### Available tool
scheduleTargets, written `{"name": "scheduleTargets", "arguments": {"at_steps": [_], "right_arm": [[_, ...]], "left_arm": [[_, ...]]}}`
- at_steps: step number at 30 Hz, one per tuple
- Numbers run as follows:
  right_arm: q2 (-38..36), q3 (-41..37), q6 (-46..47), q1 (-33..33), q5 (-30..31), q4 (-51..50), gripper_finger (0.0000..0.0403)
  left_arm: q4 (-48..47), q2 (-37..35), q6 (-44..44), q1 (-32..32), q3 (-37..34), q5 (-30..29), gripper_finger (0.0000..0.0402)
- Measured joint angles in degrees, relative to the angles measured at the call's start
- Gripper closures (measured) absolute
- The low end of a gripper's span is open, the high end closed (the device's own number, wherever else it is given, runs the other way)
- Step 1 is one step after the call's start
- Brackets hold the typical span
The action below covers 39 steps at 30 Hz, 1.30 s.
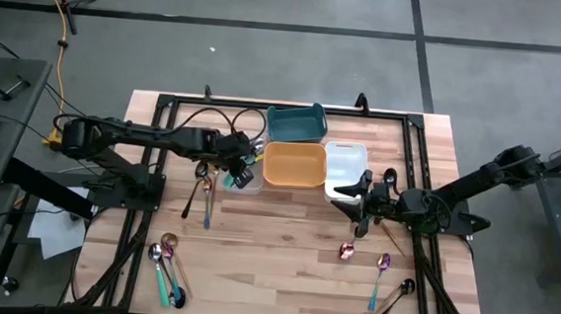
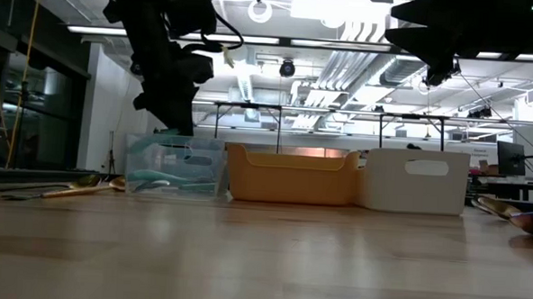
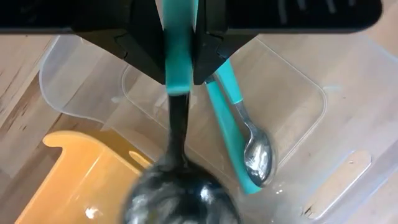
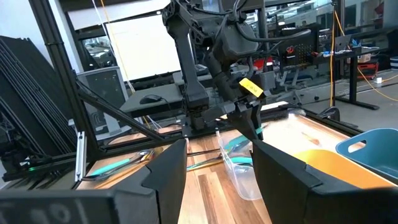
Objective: Sort silverware by color (type)
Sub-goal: Put the turquoise blue spoon into the transparent bin
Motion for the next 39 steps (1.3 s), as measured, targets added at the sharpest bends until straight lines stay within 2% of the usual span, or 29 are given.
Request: {"name": "scheduleTargets", "arguments": {"at_steps": [13,19,21,25,29,31,34,37,39], "right_arm": [[0.0,0.0,0.0,0.0,0.0,0.0,0.0226],[0.0,0.0,-0.8,0.0,0.0,0.0,0.0226],[0.0,0.0,-1.4,0.0,0.1,0.0,0.0226],[0.0,0.0,-1.5,0.0,1.0,0.0,0.0226],[0.0,0.0,-1.5,0.0,1.2,0.0,0.0226],[0.0,0.0,-1.5,0.0,1.2,0.0,0.0226],[0.0,0.0,-1.4,0.0,1.6,0.0,0.0226],[0.0,0.0,-1.0,-0.3,2.7,0.0,0.0226],[0.0,0.0,-0.9,-0.9,2.9,0.2,0.0226]], "left_arm": [[-0.3,-1.0,4.0,0.0,0.0,0.0,0.0295],[-0.8,-9.4,4.1,-0.1,0.0,-0.3,0.0287],[0.3,-13.7,3.5,-1.2,-0.5,-2.4,0.0288],[9.1,-22.1,4.7,-5.9,-5.7,-9.0,0.0292],[23.3,-27.4,5.6,-9.9,-14.6,-10.4,0.0298],[26.9,-27.4,3.7,-10.3,-18.1,-10.2,0.0308],[27.2,-24.7,1.5,-9.6,-20.2,-8.4,0.0342],[27.6,-20.0,1.4,-8.7,-19.4,-5.6,0.0390],[27.6,-16.2,1.4,-8.1,-17.1,-4.8,0.0393]]}}
